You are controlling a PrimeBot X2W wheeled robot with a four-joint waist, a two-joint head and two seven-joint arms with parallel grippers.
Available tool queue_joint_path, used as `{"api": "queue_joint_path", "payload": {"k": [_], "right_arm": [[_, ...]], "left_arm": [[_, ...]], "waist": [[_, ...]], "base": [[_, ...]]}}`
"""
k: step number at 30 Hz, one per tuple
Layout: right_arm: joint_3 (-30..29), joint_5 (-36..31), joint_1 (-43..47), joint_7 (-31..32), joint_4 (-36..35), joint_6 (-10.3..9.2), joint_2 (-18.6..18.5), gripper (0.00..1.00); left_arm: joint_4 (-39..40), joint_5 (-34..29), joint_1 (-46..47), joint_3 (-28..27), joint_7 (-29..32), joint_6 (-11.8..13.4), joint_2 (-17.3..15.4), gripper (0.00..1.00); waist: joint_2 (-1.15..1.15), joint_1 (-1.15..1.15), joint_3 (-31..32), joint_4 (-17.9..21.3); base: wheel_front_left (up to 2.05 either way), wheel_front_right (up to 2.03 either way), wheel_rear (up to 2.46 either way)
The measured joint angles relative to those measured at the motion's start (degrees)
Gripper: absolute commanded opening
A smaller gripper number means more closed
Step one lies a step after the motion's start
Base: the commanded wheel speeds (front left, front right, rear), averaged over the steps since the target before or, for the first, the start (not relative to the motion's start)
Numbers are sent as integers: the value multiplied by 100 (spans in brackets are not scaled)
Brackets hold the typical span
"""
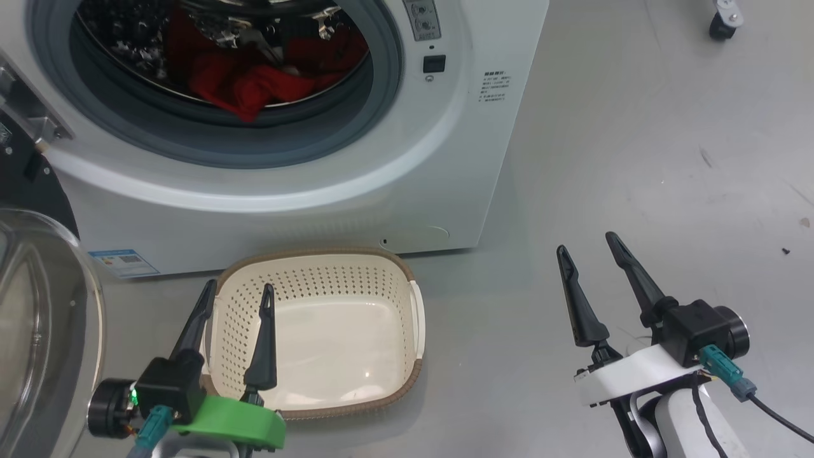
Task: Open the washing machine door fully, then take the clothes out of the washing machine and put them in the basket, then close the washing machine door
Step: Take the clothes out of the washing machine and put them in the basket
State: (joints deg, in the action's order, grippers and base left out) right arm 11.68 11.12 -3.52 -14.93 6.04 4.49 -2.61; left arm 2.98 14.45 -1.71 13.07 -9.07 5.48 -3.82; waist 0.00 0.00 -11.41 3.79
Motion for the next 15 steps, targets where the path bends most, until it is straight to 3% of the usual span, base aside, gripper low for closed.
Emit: {"api": "queue_joint_path", "payload": {"k": [15], "right_arm": [[164,-5,-550,-1,-415,69,-3,100]], "left_arm": [[-579,18,1727,-233,352,-79,-3,100]], "waist": [[0,0,-1209,197]], "base": [[0,0,0]]}}
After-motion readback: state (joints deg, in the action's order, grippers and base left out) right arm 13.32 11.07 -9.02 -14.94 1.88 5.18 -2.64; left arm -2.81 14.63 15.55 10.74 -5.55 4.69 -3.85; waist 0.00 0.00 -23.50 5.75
